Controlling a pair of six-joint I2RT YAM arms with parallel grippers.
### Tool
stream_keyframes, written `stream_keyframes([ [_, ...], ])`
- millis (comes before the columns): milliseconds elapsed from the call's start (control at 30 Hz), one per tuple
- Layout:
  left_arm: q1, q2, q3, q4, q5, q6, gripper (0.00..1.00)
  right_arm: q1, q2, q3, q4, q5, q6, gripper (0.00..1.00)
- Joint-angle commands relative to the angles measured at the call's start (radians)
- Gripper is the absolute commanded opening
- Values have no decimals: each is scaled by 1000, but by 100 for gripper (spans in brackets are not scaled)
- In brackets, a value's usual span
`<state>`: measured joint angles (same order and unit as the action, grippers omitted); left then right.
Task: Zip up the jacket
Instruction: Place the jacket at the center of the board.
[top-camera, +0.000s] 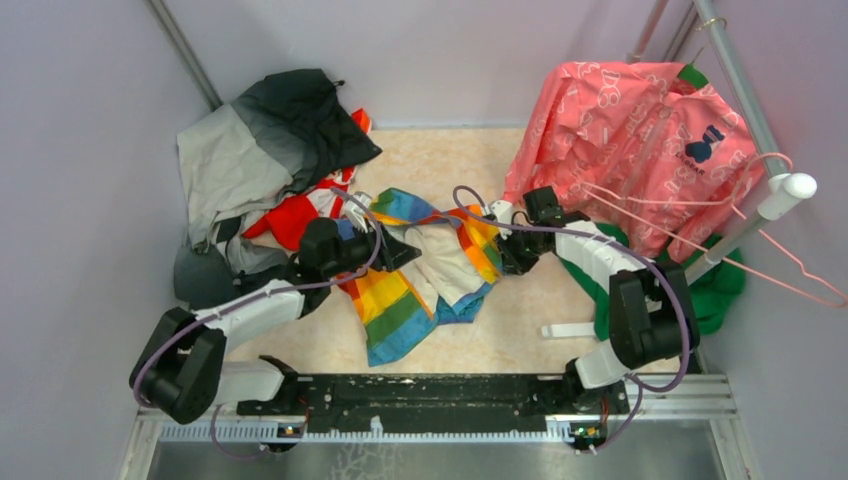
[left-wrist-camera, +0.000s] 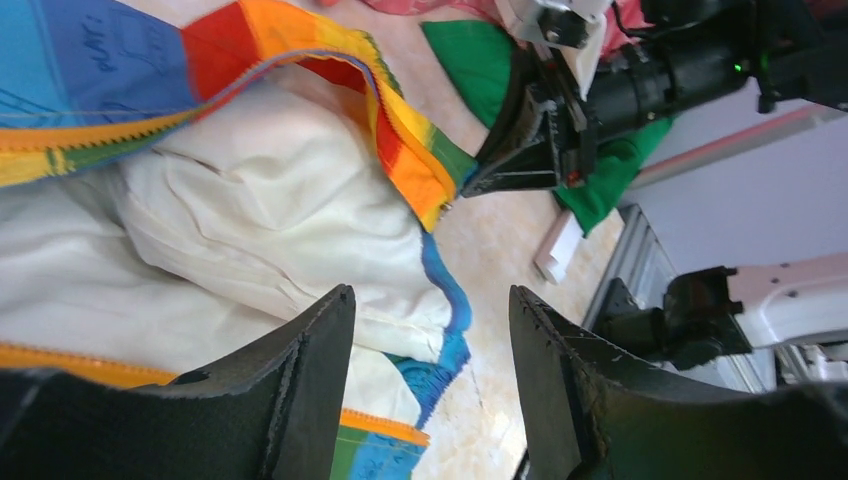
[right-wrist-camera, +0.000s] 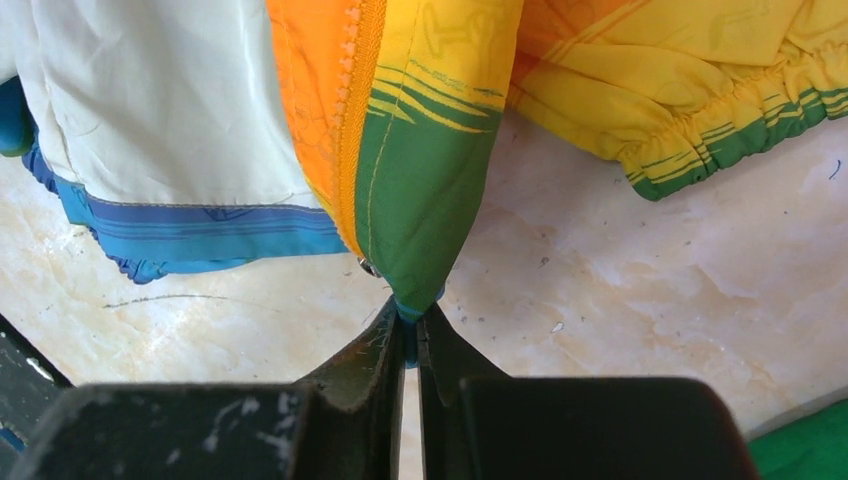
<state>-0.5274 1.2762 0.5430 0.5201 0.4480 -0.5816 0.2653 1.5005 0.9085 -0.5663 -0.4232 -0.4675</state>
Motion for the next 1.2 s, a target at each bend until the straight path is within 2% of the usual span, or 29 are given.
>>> stream_keyframes([
  [0,3,-40,-76,160,107,-94,64,-1,1,15,20,-51,14,10],
  [167,3,-94,-136,203,128,-136,64,-1,14,16,25,-29,20,23],
  [667,4,-376,-240,104,47,-111,68,-9,-15,5,59,16,32,44],
  [800,3,-439,-255,85,22,-101,73,-9,-27,2,65,18,31,47],
  [900,3,-480,-278,88,-7,-102,83,-9,-39,0,69,20,30,51],
  [967,3,-507,-297,90,-35,-106,95,-9,-50,-4,73,19,27,53],
  [1000,3,-522,-308,92,-47,-112,98,-10,-57,-6,75,19,26,54],
  [1167,4,-607,-368,103,-122,-169,99,-12,-85,-14,83,10,17,56],
])
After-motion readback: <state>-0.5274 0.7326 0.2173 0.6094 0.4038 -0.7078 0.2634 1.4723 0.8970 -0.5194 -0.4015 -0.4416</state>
